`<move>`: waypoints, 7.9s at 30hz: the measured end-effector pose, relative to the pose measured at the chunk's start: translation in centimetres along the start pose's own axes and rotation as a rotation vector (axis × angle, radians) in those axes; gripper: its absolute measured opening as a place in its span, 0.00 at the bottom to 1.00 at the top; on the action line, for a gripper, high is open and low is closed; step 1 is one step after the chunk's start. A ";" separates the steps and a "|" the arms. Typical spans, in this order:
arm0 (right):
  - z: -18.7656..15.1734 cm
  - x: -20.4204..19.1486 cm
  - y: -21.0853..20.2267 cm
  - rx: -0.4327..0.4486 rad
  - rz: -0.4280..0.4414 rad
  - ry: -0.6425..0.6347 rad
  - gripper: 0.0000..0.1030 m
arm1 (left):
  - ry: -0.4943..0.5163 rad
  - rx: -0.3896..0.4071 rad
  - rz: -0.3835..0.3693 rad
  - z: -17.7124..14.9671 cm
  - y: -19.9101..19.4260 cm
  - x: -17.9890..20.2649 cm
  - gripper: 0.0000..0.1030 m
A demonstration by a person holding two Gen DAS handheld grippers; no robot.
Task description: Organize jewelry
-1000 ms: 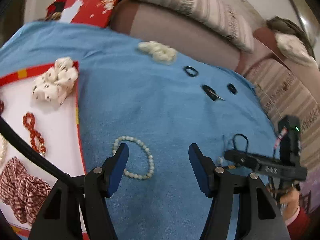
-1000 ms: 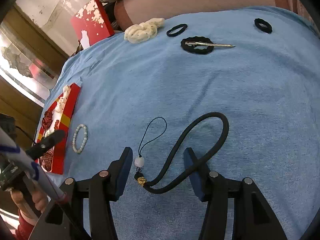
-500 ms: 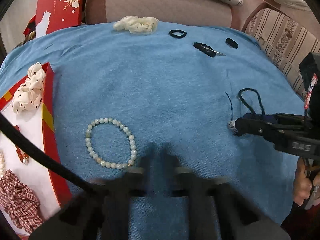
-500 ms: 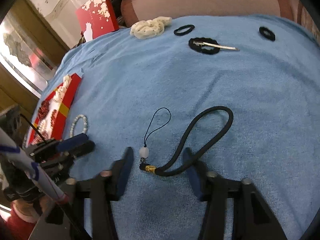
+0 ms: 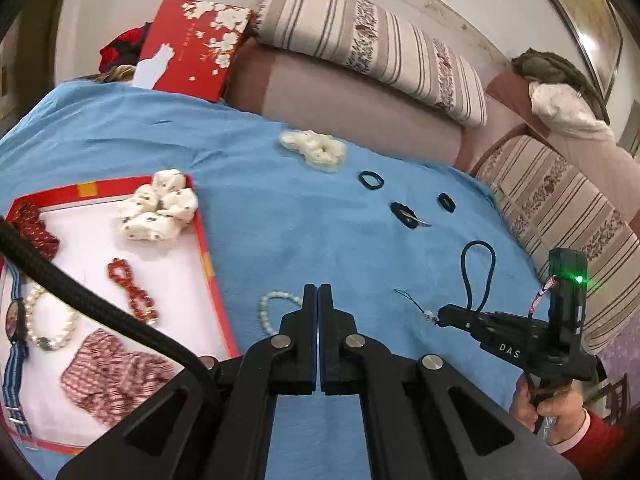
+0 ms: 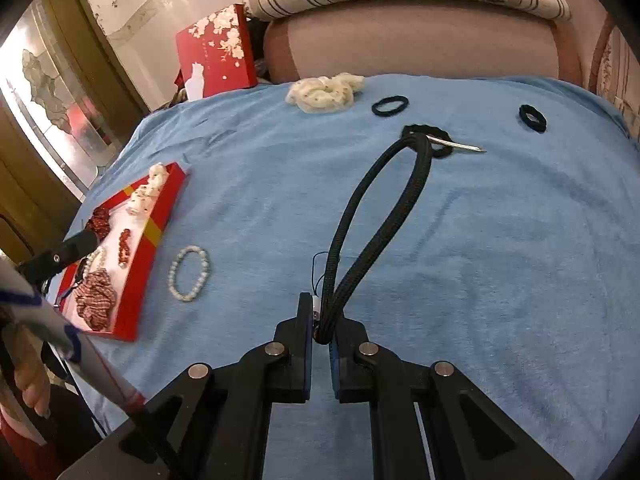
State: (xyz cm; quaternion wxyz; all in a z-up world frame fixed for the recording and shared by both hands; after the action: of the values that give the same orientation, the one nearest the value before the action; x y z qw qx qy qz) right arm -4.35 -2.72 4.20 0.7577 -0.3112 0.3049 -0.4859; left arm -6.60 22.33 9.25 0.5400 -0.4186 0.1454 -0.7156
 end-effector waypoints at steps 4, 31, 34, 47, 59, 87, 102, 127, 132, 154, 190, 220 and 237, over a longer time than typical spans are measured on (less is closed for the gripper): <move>-0.8 -0.4 0.5 -0.013 0.024 0.042 0.08 | 0.036 -0.102 -0.020 -1.4 2.0 0.2 0.01; -2.0 1.6 2.6 -0.043 0.053 0.064 0.08 | 0.141 -0.188 0.090 -3.7 9.6 4.0 0.05; -1.8 1.2 1.7 -0.017 0.039 0.049 0.08 | 0.094 -0.124 0.045 -2.4 6.5 3.3 0.05; 4.3 -7.5 -2.7 0.070 0.129 -0.099 0.08 | -0.240 0.106 0.025 6.3 -2.4 -7.6 0.05; 10.2 -20.0 4.9 -0.076 0.308 -0.211 0.08 | -0.319 0.144 0.236 9.8 -1.2 -16.5 0.05; 14.2 -25.8 14.8 -0.203 0.222 -0.262 0.49 | -0.351 0.286 0.444 9.4 -5.9 -19.1 0.60; 5.5 -8.2 5.0 -0.190 0.024 -0.100 0.51 | -0.200 0.220 0.378 7.1 -3.9 -12.4 0.61; -5.2 3.6 -1.7 -0.100 0.022 0.199 0.51 | 0.130 -0.145 0.563 -6.0 6.5 -0.1 0.09; -5.7 4.7 -2.9 -0.068 0.052 0.234 0.51 | 0.040 -0.172 0.523 -6.5 4.3 -1.8 0.08; 3.1 10.8 -0.6 0.029 -0.089 0.202 0.51 | 0.116 -0.054 0.255 -3.1 4.7 7.0 0.56; 6.0 11.5 3.6 -0.023 -0.098 0.079 0.37 | -0.067 -0.140 0.168 -3.4 8.8 1.8 0.56; 1.4 16.4 2.1 -0.095 -0.104 0.272 0.07 | -0.076 -0.299 0.070 5.9 26.3 13.2 0.61; 1.9 17.3 2.9 -0.078 -0.118 0.287 0.07 | 0.141 -0.203 0.196 6.4 24.2 15.9 0.08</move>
State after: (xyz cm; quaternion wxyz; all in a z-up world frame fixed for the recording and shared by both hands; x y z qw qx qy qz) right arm 4.63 -17.46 0.36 0.6638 -0.2850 0.4099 -0.5570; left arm 12.97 0.58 4.19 0.5506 -0.4037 0.2944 -0.6688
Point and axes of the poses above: each gripper's, at about its wrist camera, not at the fingertips, and y roughly the way its jaws point, x to its right, z to its top, the point moved 1 cm from there along y, roughly the way its jaws point, and after that the axes turned 10 degrees about -y, right-handed, at the moved point
